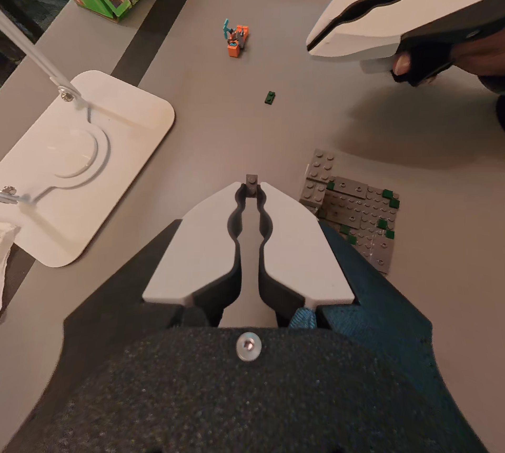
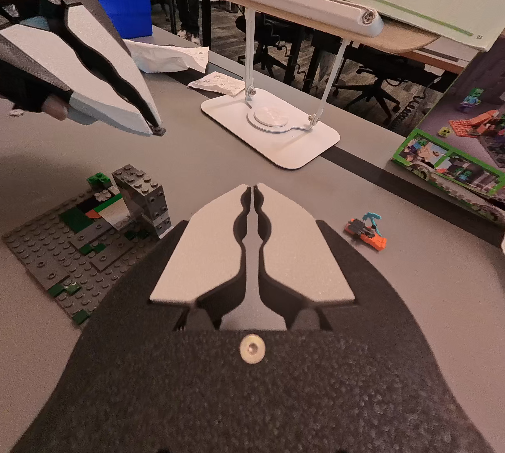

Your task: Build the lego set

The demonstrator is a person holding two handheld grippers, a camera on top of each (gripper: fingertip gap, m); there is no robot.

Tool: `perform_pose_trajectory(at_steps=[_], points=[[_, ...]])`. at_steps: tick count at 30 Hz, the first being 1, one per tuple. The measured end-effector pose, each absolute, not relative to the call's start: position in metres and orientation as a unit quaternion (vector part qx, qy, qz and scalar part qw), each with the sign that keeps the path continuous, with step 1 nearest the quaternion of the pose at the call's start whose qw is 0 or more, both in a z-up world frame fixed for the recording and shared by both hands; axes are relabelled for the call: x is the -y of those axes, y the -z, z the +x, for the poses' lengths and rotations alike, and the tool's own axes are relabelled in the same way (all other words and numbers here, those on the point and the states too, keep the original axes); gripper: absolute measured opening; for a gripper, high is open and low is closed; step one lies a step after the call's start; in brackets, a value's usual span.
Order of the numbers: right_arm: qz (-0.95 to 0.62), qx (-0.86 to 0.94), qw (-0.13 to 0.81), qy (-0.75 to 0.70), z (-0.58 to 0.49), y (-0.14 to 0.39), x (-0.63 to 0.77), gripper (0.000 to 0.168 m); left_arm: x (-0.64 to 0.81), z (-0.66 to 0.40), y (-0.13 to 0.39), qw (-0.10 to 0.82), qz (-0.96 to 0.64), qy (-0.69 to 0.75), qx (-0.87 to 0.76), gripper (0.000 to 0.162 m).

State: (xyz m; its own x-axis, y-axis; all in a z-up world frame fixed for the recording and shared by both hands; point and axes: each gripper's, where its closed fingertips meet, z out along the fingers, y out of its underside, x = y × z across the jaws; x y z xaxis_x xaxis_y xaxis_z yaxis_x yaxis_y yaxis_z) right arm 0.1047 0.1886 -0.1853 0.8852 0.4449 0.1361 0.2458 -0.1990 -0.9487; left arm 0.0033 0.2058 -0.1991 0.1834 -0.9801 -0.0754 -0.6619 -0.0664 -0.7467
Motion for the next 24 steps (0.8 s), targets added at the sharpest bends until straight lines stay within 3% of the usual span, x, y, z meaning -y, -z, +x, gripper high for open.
perform_pose_trajectory(at_steps=[24], points=[[-0.771, 0.235, 0.585, -0.088, 0.102, 0.191, -0.189, 0.001, -0.178, 0.011, 0.189, 0.327, -0.664, 0.229, -0.633, 0.007]])
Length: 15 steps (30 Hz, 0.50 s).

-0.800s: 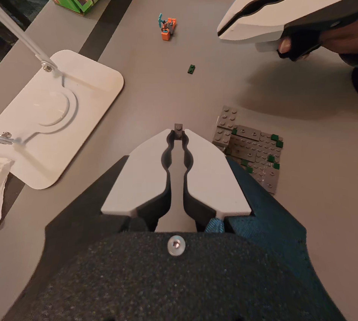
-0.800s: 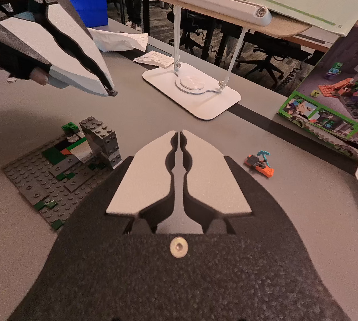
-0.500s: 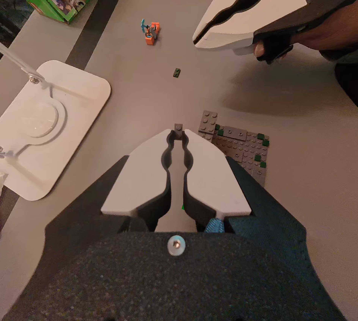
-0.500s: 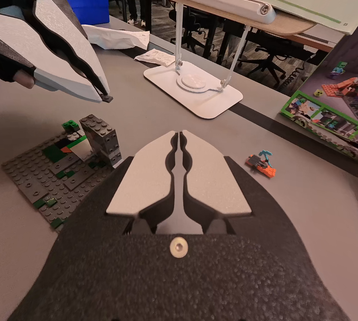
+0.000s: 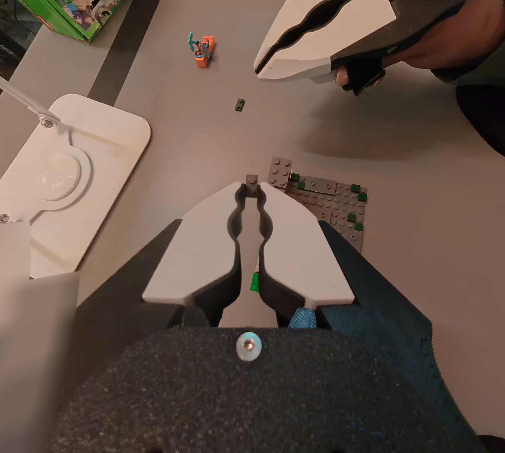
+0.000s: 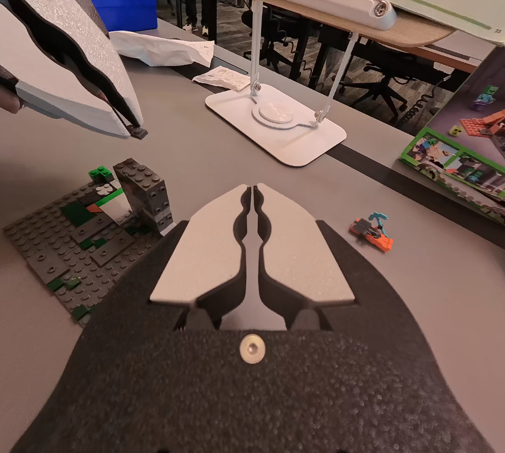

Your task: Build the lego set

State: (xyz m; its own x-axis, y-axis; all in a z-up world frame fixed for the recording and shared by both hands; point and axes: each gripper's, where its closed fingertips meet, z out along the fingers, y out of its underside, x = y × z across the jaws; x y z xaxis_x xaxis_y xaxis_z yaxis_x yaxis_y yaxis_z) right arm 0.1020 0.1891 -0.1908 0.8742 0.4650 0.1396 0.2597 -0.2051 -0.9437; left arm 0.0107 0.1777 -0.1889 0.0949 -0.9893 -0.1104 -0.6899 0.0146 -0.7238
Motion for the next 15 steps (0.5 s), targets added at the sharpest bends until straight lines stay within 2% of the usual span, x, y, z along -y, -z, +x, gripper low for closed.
perform_pose_trajectory(at_steps=[15], points=[[-0.770, 0.245, 0.583, -0.090, 0.099, 0.191, -0.187, 0.001, -0.173, 0.010, 0.201, 0.301, -0.669, 0.220, -0.643, 0.007]])
